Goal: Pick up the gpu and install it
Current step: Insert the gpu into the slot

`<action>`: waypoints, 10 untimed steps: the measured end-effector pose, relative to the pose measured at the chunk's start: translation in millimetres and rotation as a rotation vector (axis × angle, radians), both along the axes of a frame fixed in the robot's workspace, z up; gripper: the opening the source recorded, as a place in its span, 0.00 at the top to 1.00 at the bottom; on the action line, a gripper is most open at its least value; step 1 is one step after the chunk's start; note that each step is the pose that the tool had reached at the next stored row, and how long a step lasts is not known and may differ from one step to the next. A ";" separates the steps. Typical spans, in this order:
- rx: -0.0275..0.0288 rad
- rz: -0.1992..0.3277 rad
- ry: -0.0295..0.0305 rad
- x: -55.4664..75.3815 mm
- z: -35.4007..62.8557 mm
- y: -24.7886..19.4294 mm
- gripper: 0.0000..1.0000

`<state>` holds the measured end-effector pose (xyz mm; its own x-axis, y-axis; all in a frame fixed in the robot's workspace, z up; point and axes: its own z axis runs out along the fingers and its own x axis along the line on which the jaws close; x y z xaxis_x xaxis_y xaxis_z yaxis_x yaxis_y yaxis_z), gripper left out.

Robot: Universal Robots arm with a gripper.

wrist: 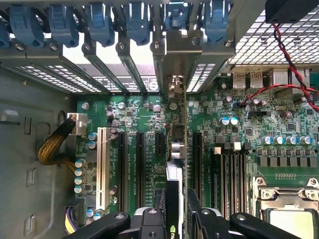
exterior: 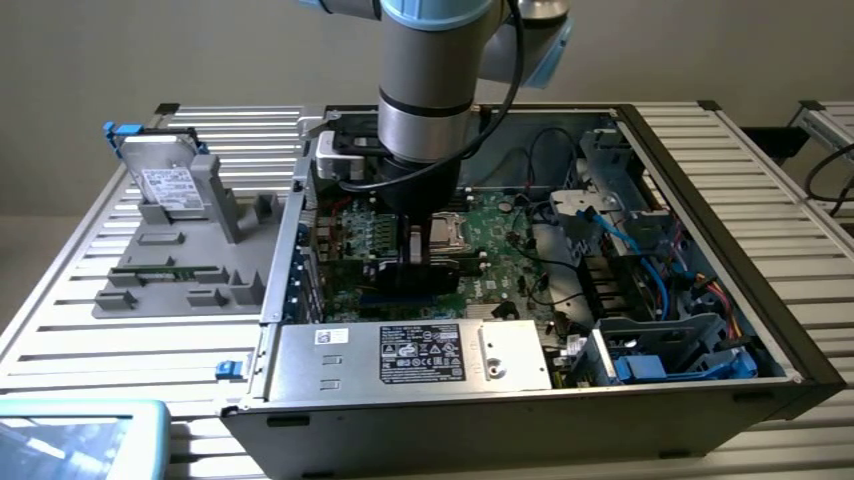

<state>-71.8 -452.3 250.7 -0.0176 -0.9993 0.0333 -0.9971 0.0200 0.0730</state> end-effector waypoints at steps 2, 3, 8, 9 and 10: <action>0.0000 0.000 0.0000 -0.2 0.0 0.0 0.72; -0.0001 0.000 0.0000 -0.2 0.0 0.0 0.72; 0.0000 0.000 0.0005 -0.4 -0.4 0.0 0.72; 0.0001 0.000 0.0021 -0.5 -0.5 0.1 0.72; 0.0001 0.000 0.0051 -0.4 -0.5 0.1 0.72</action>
